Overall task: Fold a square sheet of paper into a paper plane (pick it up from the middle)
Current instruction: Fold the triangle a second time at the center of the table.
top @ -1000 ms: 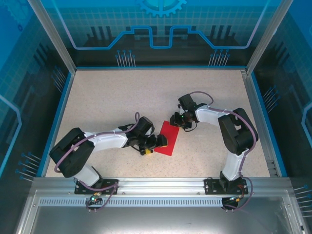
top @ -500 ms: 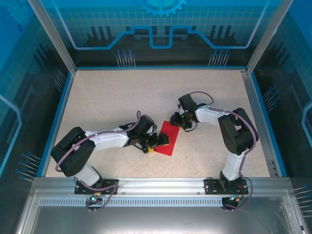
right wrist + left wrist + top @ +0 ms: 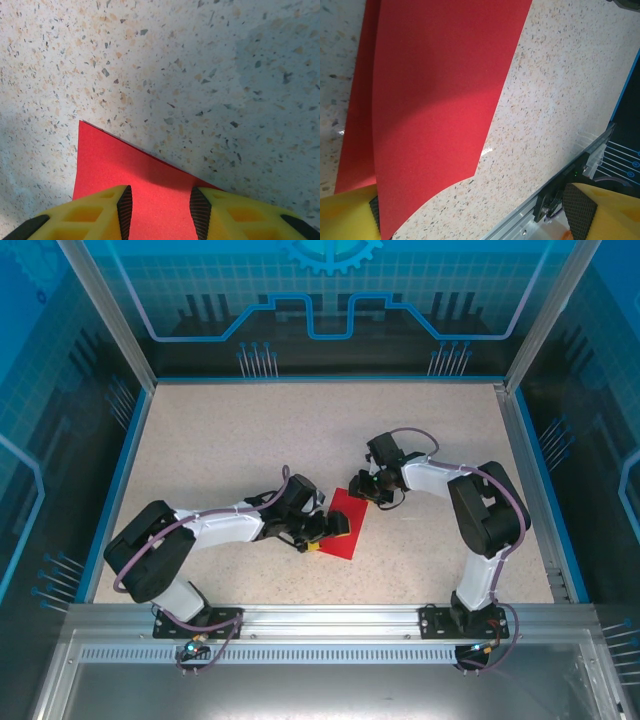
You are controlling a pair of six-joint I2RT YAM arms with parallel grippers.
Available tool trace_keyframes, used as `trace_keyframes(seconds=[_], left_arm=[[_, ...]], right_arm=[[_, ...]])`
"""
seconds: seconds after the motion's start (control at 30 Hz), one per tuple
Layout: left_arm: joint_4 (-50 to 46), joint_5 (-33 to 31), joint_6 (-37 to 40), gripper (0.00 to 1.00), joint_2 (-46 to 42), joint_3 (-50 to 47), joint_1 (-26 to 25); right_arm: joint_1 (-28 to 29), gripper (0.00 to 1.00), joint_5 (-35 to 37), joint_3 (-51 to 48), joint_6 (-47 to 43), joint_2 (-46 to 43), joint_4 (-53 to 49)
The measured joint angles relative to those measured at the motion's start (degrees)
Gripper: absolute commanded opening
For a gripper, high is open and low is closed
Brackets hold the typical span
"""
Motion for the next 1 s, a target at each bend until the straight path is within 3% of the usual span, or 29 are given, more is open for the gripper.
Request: trace_keyframes(seconds=[0.77,0.9,1.0], left_arm=[[3.6,0.6,0.0,0.77,-1.6,2.6,-0.9],[4.3,0.4,0.2,0.71,0.5,3.6,-0.9],[4.2,-0.2,0.2,0.62,2.3,3.8,-0.9]], right_arm=[[0.0,0.40,0.0,0.0,0.0,0.0,0.0],[0.0,0.40,0.0,0.0,0.0,0.0,0.0],[-0.1,0.39,-0.3,0.0,0.0,-0.3,0.0]])
